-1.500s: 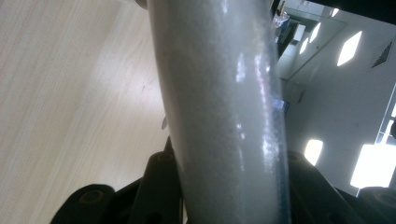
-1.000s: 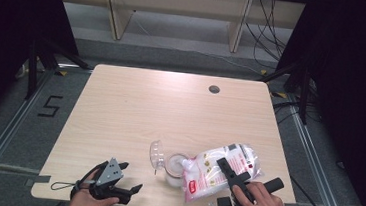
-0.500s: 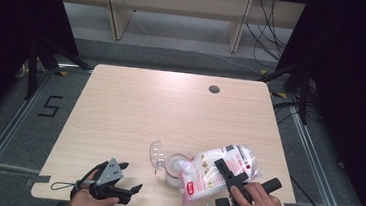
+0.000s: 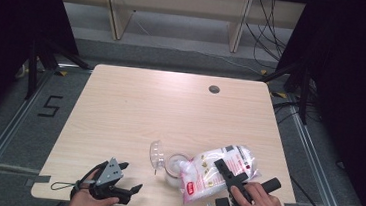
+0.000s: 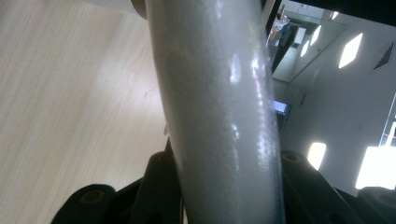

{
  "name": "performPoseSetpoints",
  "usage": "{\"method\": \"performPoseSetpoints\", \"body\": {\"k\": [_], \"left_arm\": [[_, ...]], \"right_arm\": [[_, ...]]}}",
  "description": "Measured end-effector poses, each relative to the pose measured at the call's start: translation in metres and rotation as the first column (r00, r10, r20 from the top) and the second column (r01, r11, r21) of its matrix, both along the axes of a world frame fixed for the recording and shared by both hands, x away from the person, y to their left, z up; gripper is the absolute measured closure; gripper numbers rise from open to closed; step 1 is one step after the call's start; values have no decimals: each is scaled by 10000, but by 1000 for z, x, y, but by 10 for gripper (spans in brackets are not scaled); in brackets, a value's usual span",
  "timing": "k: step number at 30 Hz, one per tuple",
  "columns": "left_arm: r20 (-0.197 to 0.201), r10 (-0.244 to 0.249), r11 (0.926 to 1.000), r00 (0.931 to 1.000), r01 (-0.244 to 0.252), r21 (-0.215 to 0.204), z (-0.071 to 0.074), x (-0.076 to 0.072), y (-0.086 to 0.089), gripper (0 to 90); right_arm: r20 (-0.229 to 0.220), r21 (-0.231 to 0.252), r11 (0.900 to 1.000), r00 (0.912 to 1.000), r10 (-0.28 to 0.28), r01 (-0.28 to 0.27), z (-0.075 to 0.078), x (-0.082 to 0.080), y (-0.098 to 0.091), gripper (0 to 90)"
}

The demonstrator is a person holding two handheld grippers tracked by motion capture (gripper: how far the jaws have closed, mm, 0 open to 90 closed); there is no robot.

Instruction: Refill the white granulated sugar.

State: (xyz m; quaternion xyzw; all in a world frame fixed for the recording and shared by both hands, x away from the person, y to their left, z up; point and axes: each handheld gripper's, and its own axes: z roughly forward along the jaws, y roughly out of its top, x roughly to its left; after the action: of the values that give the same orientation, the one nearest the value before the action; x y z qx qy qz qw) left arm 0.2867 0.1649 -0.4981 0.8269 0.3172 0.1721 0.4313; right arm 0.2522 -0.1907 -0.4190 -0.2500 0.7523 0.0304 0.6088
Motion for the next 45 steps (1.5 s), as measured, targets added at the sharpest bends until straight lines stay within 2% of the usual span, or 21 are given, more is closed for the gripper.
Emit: {"method": "performPoseSetpoints", "body": {"k": [1,2,3,5,12,13,14,17,20,22,24,25,27,29,32,33,34,35,41,44,45], "left_arm": [[-41,54,9995,10000,-55,-303,-1,-1,-2,165],[-41,54,9995,10000,-55,-303,-1,-1,-2,166],[37,-30,10000,10000,30,25,0,0,0,166],[-11,20,9999,10000,-21,-122,0,0,-1,166],[9,6,10000,10000,-6,7,0,0,0,166],[7,8,10000,10000,-8,-3,0,0,0,166],[9,11,10000,10000,-11,-1,0,0,0,166],[12,-2,10000,10000,2,13,0,0,0,166],[-12,18,9999,10000,-18,-115,0,0,-1,166],[-13,20,9999,10000,-21,-115,0,0,-1,166],[12,1,10000,10000,-1,6,0,0,0,166],[-2,7,10000,10000,-7,-42,0,0,0,166],[1,13,10000,10000,-13,-48,0,0,0,166],[3,8,10000,10000,-8,-35,0,0,0,166],[42,-19,10000,10000,19,27,0,0,0,166],[-30,54,9996,10000,-55,-287,-1,-1,-2,165],[-30,54,9996,10000,-55,-287,-1,-1,-2,166],[64,-43,10000,10000,43,52,0,0,1,166],[-5,22,9999,10000,-22,-109,0,0,-1,166],[39,-35,10000,10000,35,-58,0,0,0,166],[31,-23,10000,10000,23,-67,0,0,0,166]], "right_arm": [[-86,90,9999,9999,-91,92,0,0,-1,731],[-71,44,10000,10000,-50,51,0,0,0,731],[-92,-25,10000,9999,-46,46,1,0,0,731],[-104,-9,10000,9999,-83,83,2,0,0,732],[-110,75,9998,9998,-165,166,2,-1,-2,732],[-33,-110,9999,10000,-7,7,4,0,-1,732],[34,-17,10000,10000,78,-78,3,1,-1,732],[-99,6,9997,9996,-253,253,3,0,-4,732],[33,-105,9999,10000,-52,53,4,1,-4,732],[21,53,9997,9997,-241,241,3,1,-6,732],[57,-125,9998,9998,-177,178,5,1,-6,733],[41,85,9994,9995,-325,325,4,1,-8,733],[130,-112,9998,9998,-160,161,5,2,-8,733],[4,-96,9990,9991,-432,432,5,1,-9,734],[17,-72,9992,9992,-400,400,5,1,-9,735],[29,-80,9992,9992,-403,404,5,1,-10,735],[22,-66,9990,9990,-447,447,5,0,-10,736],[78,-128,9993,9994,-338,339,6,1,-10,735],[79,-35,9994,9993,-356,356,5,0,-10,736],[55,-223,9995,9997,-227,229,6,0,-7,736],[-48,-106,9992,9992,-387,387,4,-1,-8,736]]}}
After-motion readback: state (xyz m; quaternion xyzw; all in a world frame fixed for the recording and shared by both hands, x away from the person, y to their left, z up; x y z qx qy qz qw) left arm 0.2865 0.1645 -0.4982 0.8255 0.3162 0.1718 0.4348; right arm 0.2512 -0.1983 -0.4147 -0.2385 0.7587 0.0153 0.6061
